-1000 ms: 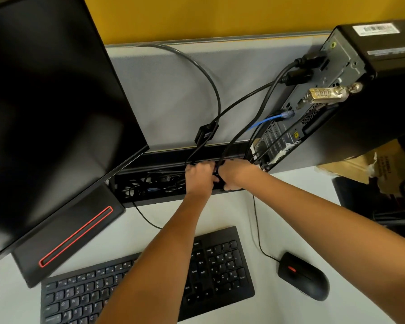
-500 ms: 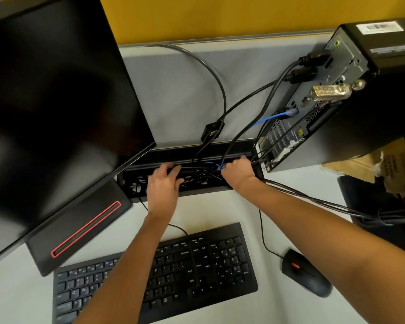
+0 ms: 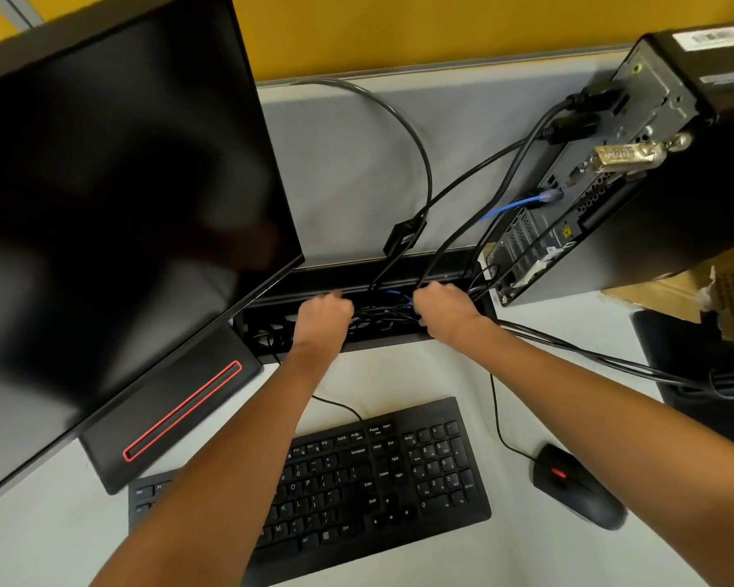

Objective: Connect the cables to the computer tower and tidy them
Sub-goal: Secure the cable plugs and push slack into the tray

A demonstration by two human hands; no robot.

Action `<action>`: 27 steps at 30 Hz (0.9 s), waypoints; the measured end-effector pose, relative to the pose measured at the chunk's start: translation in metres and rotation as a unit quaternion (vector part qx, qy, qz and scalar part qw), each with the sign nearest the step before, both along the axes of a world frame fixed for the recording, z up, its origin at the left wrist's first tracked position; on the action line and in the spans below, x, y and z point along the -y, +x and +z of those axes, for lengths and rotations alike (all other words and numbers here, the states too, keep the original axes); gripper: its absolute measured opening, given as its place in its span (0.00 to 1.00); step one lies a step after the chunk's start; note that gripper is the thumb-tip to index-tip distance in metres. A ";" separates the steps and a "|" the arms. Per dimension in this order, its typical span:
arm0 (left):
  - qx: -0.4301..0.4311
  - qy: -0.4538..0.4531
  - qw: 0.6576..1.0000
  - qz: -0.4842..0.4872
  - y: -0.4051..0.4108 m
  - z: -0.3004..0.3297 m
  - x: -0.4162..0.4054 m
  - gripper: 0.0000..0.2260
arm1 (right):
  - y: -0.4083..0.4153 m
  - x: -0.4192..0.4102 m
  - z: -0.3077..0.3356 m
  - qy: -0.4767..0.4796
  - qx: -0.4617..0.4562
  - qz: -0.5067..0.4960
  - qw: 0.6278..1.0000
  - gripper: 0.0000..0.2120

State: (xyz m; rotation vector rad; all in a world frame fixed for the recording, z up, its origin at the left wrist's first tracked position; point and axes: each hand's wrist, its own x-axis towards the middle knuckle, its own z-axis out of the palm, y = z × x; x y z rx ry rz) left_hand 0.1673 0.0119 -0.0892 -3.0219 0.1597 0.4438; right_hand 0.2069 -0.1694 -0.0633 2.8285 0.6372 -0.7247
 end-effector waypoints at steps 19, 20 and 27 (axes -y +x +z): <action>0.063 -0.245 0.950 0.185 -0.015 0.001 -0.034 0.14 | -0.014 -0.007 -0.015 -0.001 0.062 0.014 0.998 0.16; 0.074 -0.210 0.955 0.195 -0.020 0.005 -0.041 0.12 | -0.016 -0.010 -0.014 0.001 0.066 0.014 0.998 0.16; -0.042 -0.080 0.946 0.310 -0.039 0.026 -0.041 0.12 | -0.032 -0.021 -0.009 0.050 0.122 -0.002 0.991 0.17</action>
